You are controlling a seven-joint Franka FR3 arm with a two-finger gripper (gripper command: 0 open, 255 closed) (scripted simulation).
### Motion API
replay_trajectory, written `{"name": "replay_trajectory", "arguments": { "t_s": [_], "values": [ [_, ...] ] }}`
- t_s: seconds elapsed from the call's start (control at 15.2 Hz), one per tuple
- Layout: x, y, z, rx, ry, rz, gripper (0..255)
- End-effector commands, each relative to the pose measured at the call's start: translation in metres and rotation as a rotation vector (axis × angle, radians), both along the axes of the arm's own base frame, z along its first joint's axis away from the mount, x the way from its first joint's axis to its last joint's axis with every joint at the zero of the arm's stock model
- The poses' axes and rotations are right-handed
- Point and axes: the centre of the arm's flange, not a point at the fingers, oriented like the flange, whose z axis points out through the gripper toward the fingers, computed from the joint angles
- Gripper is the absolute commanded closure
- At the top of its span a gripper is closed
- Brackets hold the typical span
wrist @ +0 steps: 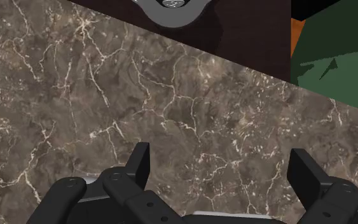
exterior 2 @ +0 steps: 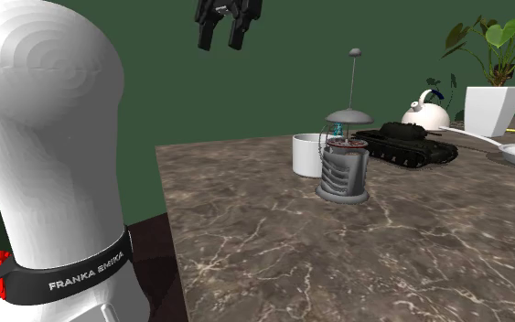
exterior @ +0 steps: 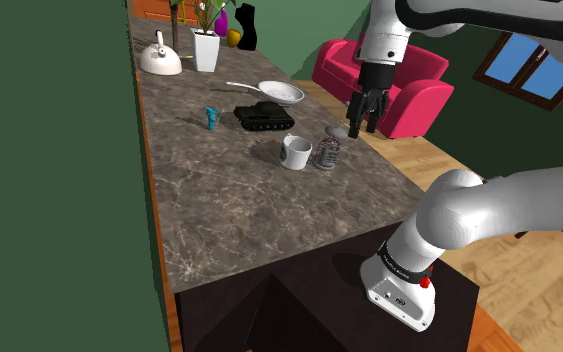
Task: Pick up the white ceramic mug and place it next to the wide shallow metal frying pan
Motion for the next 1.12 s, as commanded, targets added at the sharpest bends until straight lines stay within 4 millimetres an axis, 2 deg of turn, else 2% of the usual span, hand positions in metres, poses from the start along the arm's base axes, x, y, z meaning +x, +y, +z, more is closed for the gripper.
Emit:
{"name": "replay_trajectory", "arguments": {
  "t_s": [0.0, 1.06],
  "values": [
    [0.000, 0.000, 0.000, 0.000, 0.000, 0.000, 0],
    [0.152, 0.004, -0.127, -0.114, -0.087, 0.027, 0]
  ]
}}
